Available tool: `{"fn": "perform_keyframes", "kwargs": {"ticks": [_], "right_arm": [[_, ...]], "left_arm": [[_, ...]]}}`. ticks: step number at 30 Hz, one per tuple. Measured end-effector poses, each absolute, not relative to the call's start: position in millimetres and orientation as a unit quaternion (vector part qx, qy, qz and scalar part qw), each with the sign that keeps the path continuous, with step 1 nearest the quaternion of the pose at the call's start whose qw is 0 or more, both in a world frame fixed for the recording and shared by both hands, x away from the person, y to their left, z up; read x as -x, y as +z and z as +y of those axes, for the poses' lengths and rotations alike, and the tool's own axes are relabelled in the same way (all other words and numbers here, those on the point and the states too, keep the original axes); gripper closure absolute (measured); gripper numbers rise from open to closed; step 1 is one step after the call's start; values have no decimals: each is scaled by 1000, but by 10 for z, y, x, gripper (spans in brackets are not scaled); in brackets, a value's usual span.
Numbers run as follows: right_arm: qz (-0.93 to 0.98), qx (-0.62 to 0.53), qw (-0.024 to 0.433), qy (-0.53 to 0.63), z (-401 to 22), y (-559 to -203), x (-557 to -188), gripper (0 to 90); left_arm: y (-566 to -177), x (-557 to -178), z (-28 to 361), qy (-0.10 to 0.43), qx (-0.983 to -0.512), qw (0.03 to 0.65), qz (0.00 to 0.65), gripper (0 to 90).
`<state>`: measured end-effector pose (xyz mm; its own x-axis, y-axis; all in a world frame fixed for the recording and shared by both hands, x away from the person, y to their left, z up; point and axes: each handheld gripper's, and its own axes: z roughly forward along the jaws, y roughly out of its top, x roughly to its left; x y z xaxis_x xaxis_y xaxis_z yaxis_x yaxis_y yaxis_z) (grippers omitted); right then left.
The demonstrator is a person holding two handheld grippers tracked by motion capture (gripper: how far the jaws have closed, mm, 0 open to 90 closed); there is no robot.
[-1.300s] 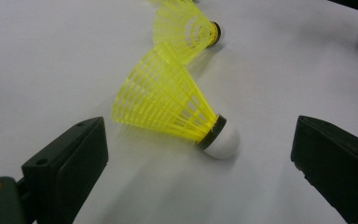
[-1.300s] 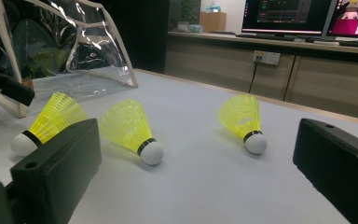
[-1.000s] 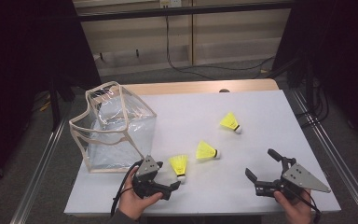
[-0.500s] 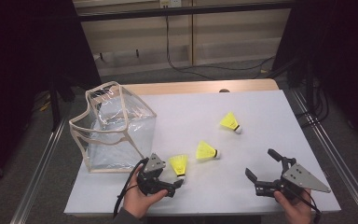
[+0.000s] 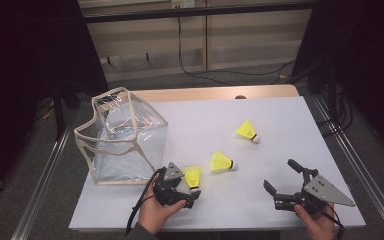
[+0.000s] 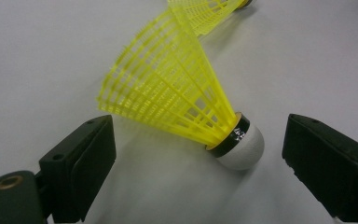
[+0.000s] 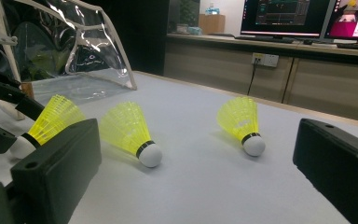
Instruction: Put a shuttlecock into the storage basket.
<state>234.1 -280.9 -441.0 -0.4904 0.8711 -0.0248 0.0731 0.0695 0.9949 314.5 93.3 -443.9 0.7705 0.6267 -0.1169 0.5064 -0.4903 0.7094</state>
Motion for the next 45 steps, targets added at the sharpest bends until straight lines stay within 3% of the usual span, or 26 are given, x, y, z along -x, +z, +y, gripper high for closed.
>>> {"fn": "perform_keyframes", "kwargs": {"ticks": [26, 45], "right_arm": [[644, -368, 348, 574, -2818, -4407, -2337, 8], [645, -364, 349, 574, -2818, -4401, -2330, 9]], "left_arm": [[-4458, -3232, 802, 85, -854, 371, 354, 110], [-4486, -3214, 782, 77, -854, 364, 364, 201]]}}
